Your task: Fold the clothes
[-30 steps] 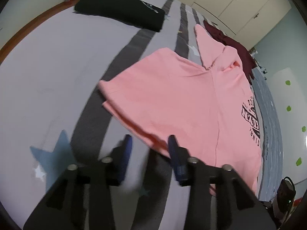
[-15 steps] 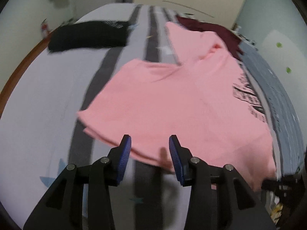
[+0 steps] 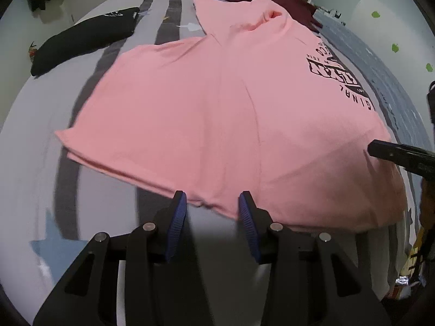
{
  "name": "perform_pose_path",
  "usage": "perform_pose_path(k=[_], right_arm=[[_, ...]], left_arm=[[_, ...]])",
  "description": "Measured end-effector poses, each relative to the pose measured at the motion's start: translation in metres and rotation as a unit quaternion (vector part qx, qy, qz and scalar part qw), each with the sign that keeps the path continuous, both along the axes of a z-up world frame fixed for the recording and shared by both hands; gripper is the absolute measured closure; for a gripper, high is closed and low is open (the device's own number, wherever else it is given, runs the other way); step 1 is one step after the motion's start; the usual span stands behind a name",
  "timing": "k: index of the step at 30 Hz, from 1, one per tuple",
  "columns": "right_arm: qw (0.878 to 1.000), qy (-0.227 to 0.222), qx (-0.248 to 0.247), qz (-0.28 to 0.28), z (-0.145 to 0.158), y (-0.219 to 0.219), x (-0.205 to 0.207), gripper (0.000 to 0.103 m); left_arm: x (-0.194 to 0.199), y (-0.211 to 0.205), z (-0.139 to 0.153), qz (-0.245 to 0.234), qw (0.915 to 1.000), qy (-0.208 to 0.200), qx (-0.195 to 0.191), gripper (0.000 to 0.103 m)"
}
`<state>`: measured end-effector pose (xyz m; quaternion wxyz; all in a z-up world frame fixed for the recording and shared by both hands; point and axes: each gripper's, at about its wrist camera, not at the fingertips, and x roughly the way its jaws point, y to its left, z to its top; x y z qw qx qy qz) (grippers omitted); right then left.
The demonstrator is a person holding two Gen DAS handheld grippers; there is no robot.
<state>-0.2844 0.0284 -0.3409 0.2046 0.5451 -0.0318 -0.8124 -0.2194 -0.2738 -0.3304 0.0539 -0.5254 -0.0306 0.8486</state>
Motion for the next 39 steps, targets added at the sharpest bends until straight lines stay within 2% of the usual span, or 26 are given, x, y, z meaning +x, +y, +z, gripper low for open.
perform_pose_path(k=[4, 7, 13, 14, 16, 21, 25, 32, 36, 39], right_arm=[[1.000, 0.001, -0.011, -0.009, 0.002, 0.011, -0.012, 0.078], [1.000, 0.019, -0.020, -0.008, 0.008, 0.020, -0.037, 0.074], [0.998, 0.055, -0.013, -0.006, 0.016, 0.046, -0.128, 0.068], [0.998, 0.066, -0.009, 0.000, 0.018, 0.048, -0.145, 0.064], [0.997, 0.082, -0.007, 0.011, 0.021, 0.053, -0.181, 0.063], [0.994, 0.106, -0.011, 0.003, 0.021, 0.063, -0.262, 0.063], [0.994, 0.107, -0.024, -0.025, 0.018, 0.071, -0.304, 0.060], [0.992, 0.099, -0.047, -0.063, 0.006, 0.074, -0.354, 0.060], [0.991, 0.095, -0.062, -0.073, 0.003, 0.069, -0.373, 0.060], [0.991, 0.094, -0.060, -0.071, -0.001, 0.061, -0.383, 0.060]], left_arm=[[-0.024, -0.006, 0.025, 0.012, 0.9997, 0.020, -0.004, 0.065], [-0.067, 0.005, 0.035, 0.019, 0.9988, 0.043, -0.015, 0.065], [-0.195, 0.052, 0.034, 0.019, 0.9957, 0.081, -0.040, 0.065], [-0.217, 0.060, 0.033, 0.019, 0.9954, 0.085, -0.040, 0.065], [-0.261, 0.074, 0.031, 0.019, 0.9951, 0.090, -0.035, 0.064], [-0.342, 0.102, 0.028, 0.012, 0.9945, 0.102, -0.019, 0.063], [-0.393, 0.118, 0.024, 0.004, 0.9941, 0.108, -0.007, 0.060], [-0.462, 0.141, 0.003, -0.036, 0.9951, 0.092, 0.001, 0.053], [-0.493, 0.130, -0.015, -0.017, 0.9978, 0.056, 0.032, 0.053], [-0.497, 0.126, -0.022, -0.014, 0.9975, 0.044, 0.054, 0.053]])
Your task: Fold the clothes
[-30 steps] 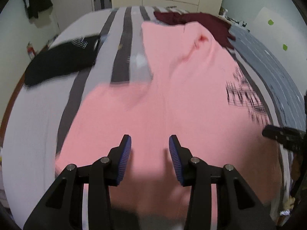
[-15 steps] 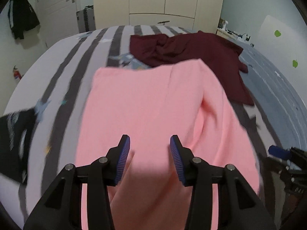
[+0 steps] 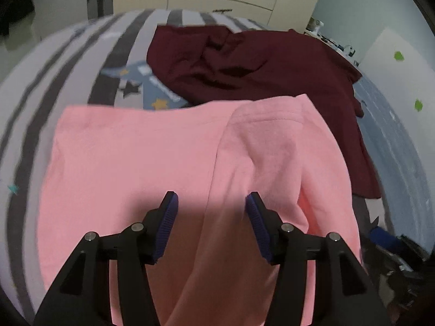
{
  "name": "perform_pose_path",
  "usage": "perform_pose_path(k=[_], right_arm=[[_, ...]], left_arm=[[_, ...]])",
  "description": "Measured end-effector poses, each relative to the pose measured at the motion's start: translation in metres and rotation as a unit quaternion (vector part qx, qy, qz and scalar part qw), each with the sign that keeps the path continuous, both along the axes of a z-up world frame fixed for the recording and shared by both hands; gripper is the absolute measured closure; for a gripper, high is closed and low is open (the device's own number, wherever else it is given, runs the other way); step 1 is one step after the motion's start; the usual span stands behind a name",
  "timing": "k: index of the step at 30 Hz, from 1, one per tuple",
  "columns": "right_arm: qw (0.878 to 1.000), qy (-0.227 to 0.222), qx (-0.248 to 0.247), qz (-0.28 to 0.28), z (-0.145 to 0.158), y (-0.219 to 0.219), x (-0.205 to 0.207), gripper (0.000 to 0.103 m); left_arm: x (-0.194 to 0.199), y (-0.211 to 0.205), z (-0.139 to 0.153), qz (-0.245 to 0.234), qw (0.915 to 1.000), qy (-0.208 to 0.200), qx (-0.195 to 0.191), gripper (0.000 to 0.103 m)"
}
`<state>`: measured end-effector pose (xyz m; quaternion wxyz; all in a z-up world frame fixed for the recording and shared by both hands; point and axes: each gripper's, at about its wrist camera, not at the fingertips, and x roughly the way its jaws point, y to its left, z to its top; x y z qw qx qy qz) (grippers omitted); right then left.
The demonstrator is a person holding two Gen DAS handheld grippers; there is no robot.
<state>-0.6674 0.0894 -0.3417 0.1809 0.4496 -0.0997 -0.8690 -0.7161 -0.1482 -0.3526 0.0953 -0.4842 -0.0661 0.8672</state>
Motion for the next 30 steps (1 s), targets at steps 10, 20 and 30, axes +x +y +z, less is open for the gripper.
perform_pose_path(k=[10, 20, 30], right_arm=[[1.000, -0.016, 0.012, 0.001, -0.011, -0.007, -0.022, 0.060], [0.998, -0.029, -0.003, -0.048, -0.008, 0.057, 0.010, 0.060], [0.997, -0.035, 0.013, -0.061, -0.013, 0.083, 0.037, 0.060]], left_arm=[[0.030, 0.035, 0.030, -0.090, 0.9945, 0.045, 0.028, 0.100], [0.097, 0.130, 0.045, -0.212, 0.9753, 0.053, 0.031, 0.099], [0.113, 0.123, 0.053, -0.206, 0.9758, 0.073, 0.000, 0.077]])
